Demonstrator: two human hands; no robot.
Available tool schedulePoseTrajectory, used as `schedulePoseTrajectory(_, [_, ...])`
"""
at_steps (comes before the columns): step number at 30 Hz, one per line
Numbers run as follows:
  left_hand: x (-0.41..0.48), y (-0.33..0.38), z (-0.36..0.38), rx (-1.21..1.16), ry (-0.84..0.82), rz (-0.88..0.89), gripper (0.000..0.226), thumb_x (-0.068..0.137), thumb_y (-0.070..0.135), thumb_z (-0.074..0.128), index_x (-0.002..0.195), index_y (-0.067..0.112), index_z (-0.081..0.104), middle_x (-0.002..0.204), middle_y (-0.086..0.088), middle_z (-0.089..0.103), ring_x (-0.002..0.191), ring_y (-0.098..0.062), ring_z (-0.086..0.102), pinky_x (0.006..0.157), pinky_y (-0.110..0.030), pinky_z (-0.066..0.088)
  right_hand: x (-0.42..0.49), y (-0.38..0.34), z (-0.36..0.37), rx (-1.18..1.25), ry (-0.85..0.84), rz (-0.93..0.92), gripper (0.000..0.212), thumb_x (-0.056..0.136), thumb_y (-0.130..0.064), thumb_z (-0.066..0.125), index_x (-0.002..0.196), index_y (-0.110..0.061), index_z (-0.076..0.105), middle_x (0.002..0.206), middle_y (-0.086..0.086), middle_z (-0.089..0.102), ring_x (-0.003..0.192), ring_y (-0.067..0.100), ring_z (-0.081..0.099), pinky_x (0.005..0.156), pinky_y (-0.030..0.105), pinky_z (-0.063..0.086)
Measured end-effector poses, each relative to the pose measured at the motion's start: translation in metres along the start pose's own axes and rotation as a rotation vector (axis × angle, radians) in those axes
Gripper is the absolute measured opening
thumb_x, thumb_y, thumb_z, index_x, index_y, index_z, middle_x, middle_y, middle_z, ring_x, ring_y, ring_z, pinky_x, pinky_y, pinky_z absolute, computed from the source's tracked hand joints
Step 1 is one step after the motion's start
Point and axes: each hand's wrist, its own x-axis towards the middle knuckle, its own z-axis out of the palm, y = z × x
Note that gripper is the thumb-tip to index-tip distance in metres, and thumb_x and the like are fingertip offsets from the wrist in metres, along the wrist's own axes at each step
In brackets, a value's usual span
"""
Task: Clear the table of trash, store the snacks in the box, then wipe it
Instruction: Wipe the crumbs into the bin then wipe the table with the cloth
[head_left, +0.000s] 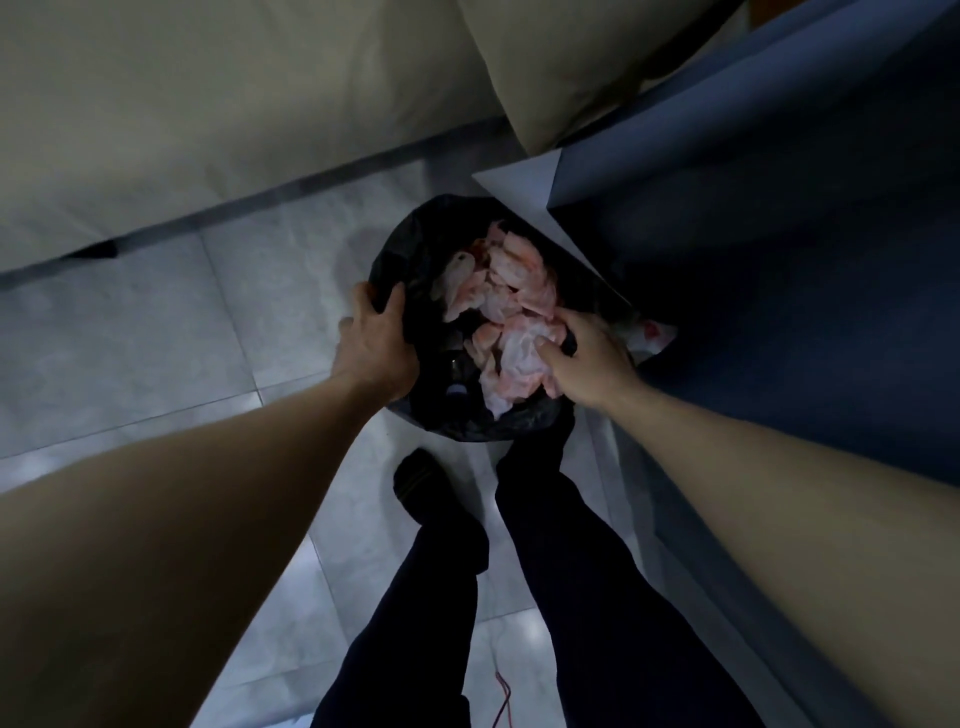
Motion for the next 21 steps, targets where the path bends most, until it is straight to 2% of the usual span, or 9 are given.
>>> schedulePoseTrajectory(4, [-0.012, -0.011, -0.006, -0.031, 0.057, -0.018, 0.077, 0.084, 0.021, 0.066, 0.150, 0.025, 0.027, 0.136, -0.018, 0.021, 0.115, -0.046, 0.042, 0.100, -0.055, 0.048, -0.006, -0.001, 0.002, -0.053, -0.009, -0.030, 0.051, 0.096, -0.032, 0.060, 0.144, -0.024, 0.049, 0.143, 0.006, 0.048, 0.130, 0.023, 0.046, 0.098, 0.023, 0.033])
schedulePoseTrajectory(8, [-0.039, -0.023, -0.017, -0.024, 0.131, -0.053, 0.067, 0.085, 0.016, 0.064, 0.144, 0.025, 0.033, 0.128, -0.017, 0.027, 0.108, -0.043, 0.047, 0.096, -0.054, 0.051, -0.024, -0.012, 0.004, -0.075, -0.018, -0.049, 0.056, 0.096, -0.033, 0.059, 0.149, -0.023, 0.044, 0.146, 0.006, 0.046, 0.135, 0.025, 0.041, 0.112, 0.033, 0.034])
schedulePoseTrajectory(11, [-0.064, -0.033, -0.037, -0.002, 0.148, -0.060, 0.062, 0.086, 0.014, 0.060, 0.143, 0.023, 0.038, 0.119, -0.019, 0.036, 0.104, -0.042, 0.049, 0.094, -0.052, 0.051, -0.047, -0.031, 0.001, -0.093, 0.007, -0.062, 0.053, 0.098, -0.032, 0.057, 0.148, -0.021, 0.044, 0.143, 0.006, 0.046, 0.135, 0.026, 0.038, 0.110, 0.031, 0.031])
schedulePoseTrajectory(14, [-0.091, -0.036, -0.063, 0.002, 0.154, -0.070, 0.060, 0.085, 0.010, 0.057, 0.142, 0.022, 0.040, 0.115, -0.019, 0.040, 0.099, -0.045, 0.051, 0.091, -0.054, 0.051, -0.071, -0.051, -0.008, -0.129, 0.060, -0.079, 0.053, 0.097, -0.037, 0.057, 0.147, -0.021, 0.046, 0.139, 0.006, 0.049, 0.132, 0.027, 0.040, 0.108, 0.035, 0.037])
schedulePoseTrajectory(16, [-0.116, -0.033, -0.087, -0.009, 0.162, -0.061, 0.060, 0.084, 0.009, 0.057, 0.141, 0.020, 0.040, 0.114, -0.018, 0.038, 0.097, -0.046, 0.053, 0.088, -0.054, 0.052, -0.092, -0.068, -0.019, -0.143, 0.099, -0.090, 0.054, 0.096, -0.039, 0.058, 0.146, -0.020, 0.047, 0.137, 0.006, 0.050, 0.130, 0.028, 0.042, 0.106, 0.037, 0.039])
schedulePoseTrajectory(19, [-0.156, -0.024, -0.126, -0.008, 0.188, -0.059, 0.062, 0.086, 0.010, 0.058, 0.144, 0.021, 0.037, 0.111, -0.012, 0.032, 0.085, -0.038, 0.051, 0.082, -0.049, 0.052, -0.130, -0.096, -0.040, -0.176, 0.165, -0.113, 0.056, 0.095, -0.042, 0.059, 0.146, -0.022, 0.047, 0.138, 0.004, 0.049, 0.128, 0.029, 0.043, 0.106, 0.039, 0.040])
schedulePoseTrajectory(21, [-0.185, -0.017, -0.150, -0.007, 0.228, -0.052, 0.063, 0.086, 0.009, 0.057, 0.144, 0.021, 0.036, 0.107, -0.009, 0.028, 0.085, -0.039, 0.053, 0.082, -0.049, 0.050, -0.159, -0.112, -0.054, -0.206, 0.206, -0.128, 0.058, 0.095, -0.044, 0.058, 0.148, -0.023, 0.045, 0.140, 0.003, 0.047, 0.130, 0.028, 0.041, 0.108, 0.038, 0.038])
